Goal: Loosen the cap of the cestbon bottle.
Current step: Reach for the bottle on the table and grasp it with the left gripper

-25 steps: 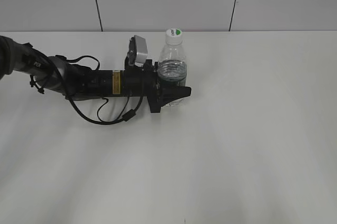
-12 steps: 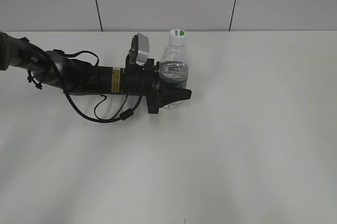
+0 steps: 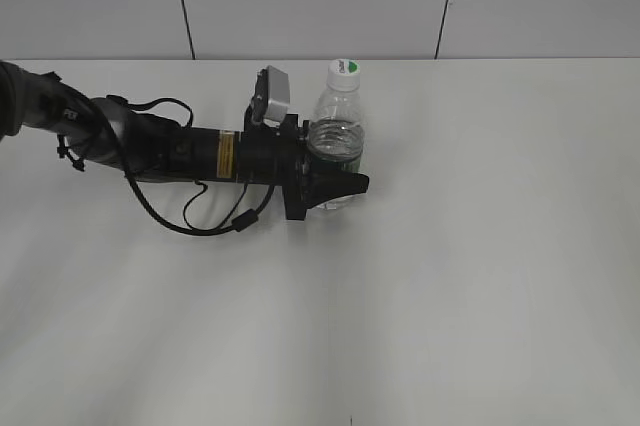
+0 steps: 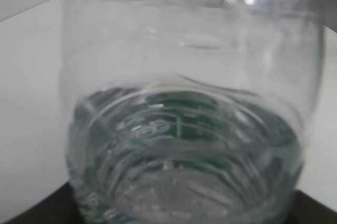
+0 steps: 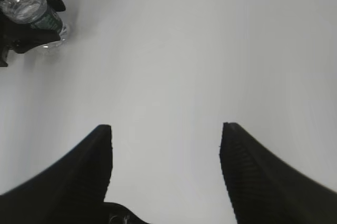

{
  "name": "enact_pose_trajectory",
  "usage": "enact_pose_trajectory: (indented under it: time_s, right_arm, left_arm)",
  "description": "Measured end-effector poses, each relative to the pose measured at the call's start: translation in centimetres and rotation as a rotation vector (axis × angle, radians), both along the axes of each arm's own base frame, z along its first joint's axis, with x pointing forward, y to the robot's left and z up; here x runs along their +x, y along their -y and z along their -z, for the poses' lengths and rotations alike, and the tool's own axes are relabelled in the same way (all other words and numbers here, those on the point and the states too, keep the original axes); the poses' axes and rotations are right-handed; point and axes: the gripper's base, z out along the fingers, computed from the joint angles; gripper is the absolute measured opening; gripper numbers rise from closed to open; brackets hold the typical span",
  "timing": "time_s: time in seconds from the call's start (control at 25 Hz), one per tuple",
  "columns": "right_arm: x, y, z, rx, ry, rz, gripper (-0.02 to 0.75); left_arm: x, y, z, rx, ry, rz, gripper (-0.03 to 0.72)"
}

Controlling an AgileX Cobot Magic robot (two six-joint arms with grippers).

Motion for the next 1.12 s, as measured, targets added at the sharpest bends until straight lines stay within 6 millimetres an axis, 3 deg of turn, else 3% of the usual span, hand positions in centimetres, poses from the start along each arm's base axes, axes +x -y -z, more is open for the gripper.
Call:
enact_pose_trajectory:
  time_s: [0.2, 0.72, 1.12]
  right_arm:
    - [5.4, -0.6, -0.3, 0.053, -0.198, -0.025, 0.489]
    - [14.6, -1.4, 0.1, 0.125, -0.455, -0.020, 0.489]
    - [21.9, -6.0, -0.2, 0.122, -0.411, -0.139, 0.489]
  left_arm:
    - [-0.5, 0.8, 0.0, 0.003, 0.001, 0.023, 0.412]
    - [-0.5, 0.9, 0.0, 0.000, 0.001, 0.022, 0.412]
    - [-0.5, 0.9, 0.0, -0.001, 0.001, 0.022, 0.408]
